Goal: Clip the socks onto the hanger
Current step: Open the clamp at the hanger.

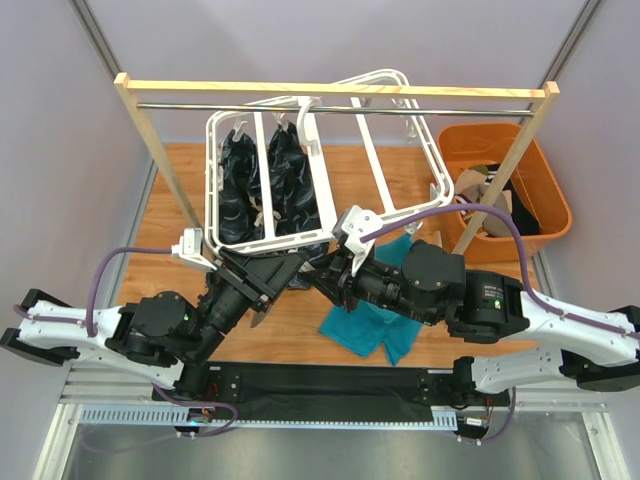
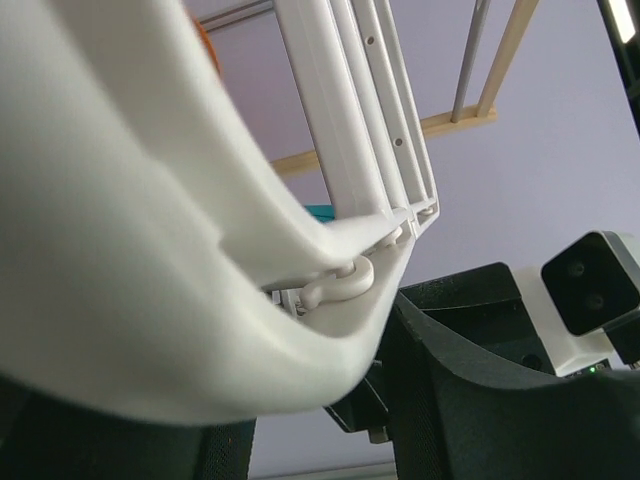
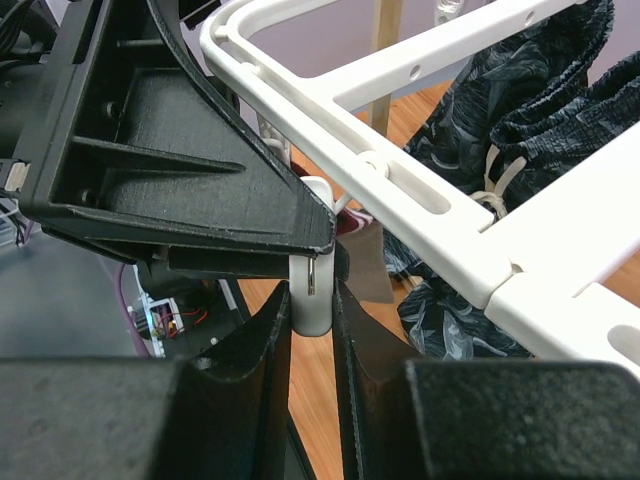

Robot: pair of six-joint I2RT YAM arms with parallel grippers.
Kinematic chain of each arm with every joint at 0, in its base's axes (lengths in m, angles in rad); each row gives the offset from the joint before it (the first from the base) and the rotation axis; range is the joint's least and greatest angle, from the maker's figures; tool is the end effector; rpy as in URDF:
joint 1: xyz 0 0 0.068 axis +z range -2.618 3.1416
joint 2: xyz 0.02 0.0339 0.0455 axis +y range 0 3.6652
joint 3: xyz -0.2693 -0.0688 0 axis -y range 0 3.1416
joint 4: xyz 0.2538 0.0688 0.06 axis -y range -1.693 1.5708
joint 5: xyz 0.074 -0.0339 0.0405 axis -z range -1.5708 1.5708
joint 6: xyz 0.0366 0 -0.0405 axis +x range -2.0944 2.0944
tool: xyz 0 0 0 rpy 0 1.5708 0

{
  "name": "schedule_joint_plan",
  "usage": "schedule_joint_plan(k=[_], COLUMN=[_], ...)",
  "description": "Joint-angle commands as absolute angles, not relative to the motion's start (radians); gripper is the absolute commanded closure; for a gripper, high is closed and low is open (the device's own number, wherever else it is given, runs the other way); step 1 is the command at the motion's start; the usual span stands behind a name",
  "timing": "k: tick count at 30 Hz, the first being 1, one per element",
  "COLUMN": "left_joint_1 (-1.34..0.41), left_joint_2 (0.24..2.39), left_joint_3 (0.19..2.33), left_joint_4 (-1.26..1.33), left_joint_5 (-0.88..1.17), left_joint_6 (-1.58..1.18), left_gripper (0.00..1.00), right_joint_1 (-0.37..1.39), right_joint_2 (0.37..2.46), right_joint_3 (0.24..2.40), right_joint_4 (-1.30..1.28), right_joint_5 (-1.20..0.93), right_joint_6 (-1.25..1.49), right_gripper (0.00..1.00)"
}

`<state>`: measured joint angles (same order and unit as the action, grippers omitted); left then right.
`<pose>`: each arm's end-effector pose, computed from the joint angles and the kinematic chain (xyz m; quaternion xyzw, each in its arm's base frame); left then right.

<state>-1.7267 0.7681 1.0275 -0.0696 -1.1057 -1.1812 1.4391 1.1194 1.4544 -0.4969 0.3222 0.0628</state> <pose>0.0098 -0.1483 0.4408 -0.2438 0.6311 -0.6126 0.4087 0.0417 0.2263 0.4784 -0.3974 0.6469 0.3468 0.5507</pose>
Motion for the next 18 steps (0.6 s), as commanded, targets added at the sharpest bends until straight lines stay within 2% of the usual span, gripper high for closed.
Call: schedule_joint_plan(k=[1, 18], left_joint_1=[-1.727, -1.727], left_joint_2=[0.775, 0.764], left_joint_3=[1.072, 1.074], left_joint_4=[-0.077, -0.118], left_joint_5=[-1.138, -1.195], left_joint_6=[-1.158, -1.149], left_gripper=[0.47, 0.55], right_joint_1=[1.443, 1.443], right_joint_2=[1.131, 1.14], right_joint_3=[1.491, 1.52], right_joint_4=[-0.531, -0.581], right_joint_5=[0.291, 0.272], right_joint_6=[0.046, 0.044], right_gripper=[1.0, 1.0])
